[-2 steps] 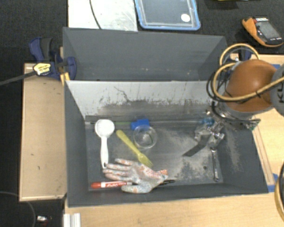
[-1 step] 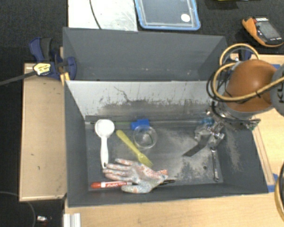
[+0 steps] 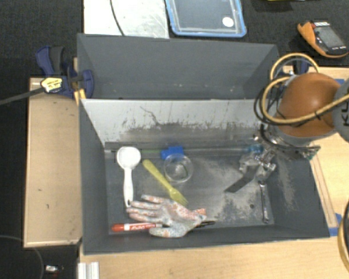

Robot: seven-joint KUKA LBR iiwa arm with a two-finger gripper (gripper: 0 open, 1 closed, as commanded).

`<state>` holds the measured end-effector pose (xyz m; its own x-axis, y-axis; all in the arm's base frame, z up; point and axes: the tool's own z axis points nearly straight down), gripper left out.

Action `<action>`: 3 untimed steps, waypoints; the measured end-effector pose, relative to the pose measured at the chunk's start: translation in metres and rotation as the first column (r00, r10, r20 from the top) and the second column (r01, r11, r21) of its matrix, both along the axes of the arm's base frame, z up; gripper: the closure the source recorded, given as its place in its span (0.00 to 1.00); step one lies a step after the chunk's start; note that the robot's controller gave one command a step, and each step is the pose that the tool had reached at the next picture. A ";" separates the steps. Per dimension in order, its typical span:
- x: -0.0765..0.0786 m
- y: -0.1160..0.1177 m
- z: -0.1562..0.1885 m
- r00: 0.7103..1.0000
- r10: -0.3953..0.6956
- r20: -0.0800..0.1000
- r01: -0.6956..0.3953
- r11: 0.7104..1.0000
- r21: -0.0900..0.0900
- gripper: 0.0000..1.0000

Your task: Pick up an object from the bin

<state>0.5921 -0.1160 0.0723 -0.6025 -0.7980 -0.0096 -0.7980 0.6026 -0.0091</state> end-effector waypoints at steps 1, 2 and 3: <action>0.000 0.000 0.011 1.000 -0.001 -0.001 0.001 1.000 0.001 1.00; 0.001 0.000 0.023 1.000 -0.002 0.005 0.002 1.000 0.001 1.00; 0.001 0.001 0.039 1.000 -0.004 0.006 0.004 1.000 0.002 1.00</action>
Offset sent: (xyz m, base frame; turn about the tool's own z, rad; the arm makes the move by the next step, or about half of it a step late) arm -0.0008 0.0002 0.0235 0.0006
